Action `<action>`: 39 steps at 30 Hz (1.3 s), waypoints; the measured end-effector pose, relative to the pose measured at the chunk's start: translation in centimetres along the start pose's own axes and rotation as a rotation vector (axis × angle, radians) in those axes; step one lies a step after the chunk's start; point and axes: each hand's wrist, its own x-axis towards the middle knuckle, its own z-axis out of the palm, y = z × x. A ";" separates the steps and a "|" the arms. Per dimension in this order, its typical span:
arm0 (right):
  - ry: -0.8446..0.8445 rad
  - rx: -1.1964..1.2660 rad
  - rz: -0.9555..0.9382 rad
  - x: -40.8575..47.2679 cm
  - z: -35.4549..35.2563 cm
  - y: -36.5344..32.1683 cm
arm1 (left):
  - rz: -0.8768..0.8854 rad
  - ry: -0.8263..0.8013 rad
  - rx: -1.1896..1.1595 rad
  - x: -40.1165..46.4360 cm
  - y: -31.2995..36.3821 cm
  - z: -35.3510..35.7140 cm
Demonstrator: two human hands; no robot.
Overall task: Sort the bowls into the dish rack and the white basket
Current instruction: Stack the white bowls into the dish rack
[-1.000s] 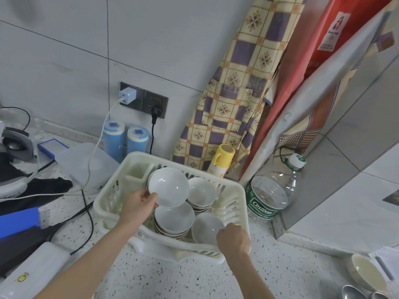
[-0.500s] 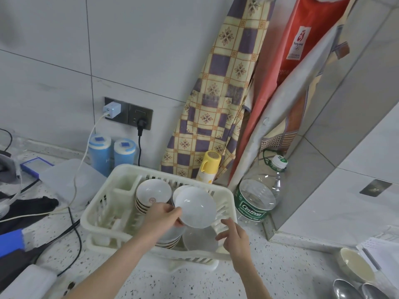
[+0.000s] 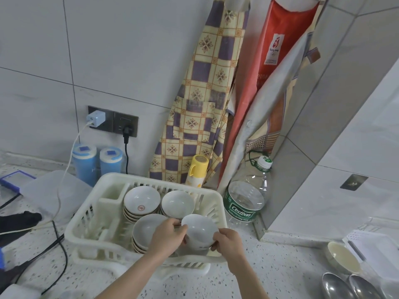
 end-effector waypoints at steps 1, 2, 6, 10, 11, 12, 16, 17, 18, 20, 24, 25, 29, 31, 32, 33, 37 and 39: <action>0.003 -0.026 0.001 0.0 0.1 0.0 | 0.014 0.003 0.040 0.0 -0.2 0.1; 0.007 -0.049 0.003 0.1 0.2 -0.1 | 0.026 0.000 0.094 0.0 -0.5 0.3; 0.020 -0.110 0.018 0.2 0.6 -0.3 | 0.044 -0.034 0.278 0.2 -1.7 0.9; 0.011 -0.166 0.039 0.5 1.0 -0.3 | 0.030 -0.038 0.358 0.2 -2.2 1.1; 0.001 -0.191 0.041 0.5 1.1 -0.3 | 0.023 -0.044 0.368 0.1 -2.3 1.2; -0.008 -0.217 0.042 0.6 1.2 -0.3 | 0.016 -0.049 0.376 0.1 -2.4 1.3; -0.037 -0.318 0.055 0.9 1.4 -0.2 | -0.008 -0.070 0.367 -0.4 -2.4 1.7; -0.053 -0.345 0.062 0.9 1.4 -0.2 | -0.005 -0.077 0.369 -0.5 -2.3 1.8; -0.070 -0.381 0.065 0.9 1.4 -0.3 | -0.004 -0.079 0.372 -0.6 -2.3 1.9; -0.093 -0.441 0.059 1.1 1.5 -0.4 | -0.006 -0.078 0.366 -0.7 -2.4 2.0; -0.096 -0.533 0.060 1.3 1.8 -0.6 | -0.019 -0.100 0.335 -1.0 -2.6 2.1; -0.099 -0.548 0.055 1.3 1.8 -0.6 | -0.022 -0.104 0.332 -1.0 -2.6 2.0; -0.104 -0.615 0.058 1.4 2.1 -0.6 | -0.022 -0.122 0.322 -0.9 -2.7 2.0; -0.107 -0.670 0.052 1.6 2.2 -0.5 | -0.027 -0.123 0.315 -0.9 -2.8 2.1; -0.108 -0.700 0.043 1.7 2.3 -0.4 | -0.029 -0.118 0.314 -0.9 -2.9 2.1; -0.110 -0.728 0.033 1.9 2.3 -0.3 | -0.030 -0.114 0.315 -0.9 -3.0 2.1; -0.091 -0.837 0.010 2.3 3.0 0.1 | -0.026 -0.126 0.310 -1.3 -3.0 2.1; -0.071 -0.886 0.014 2.5 3.4 0.3 | -0.020 -0.129 0.289 -1.4 -3.1 2.1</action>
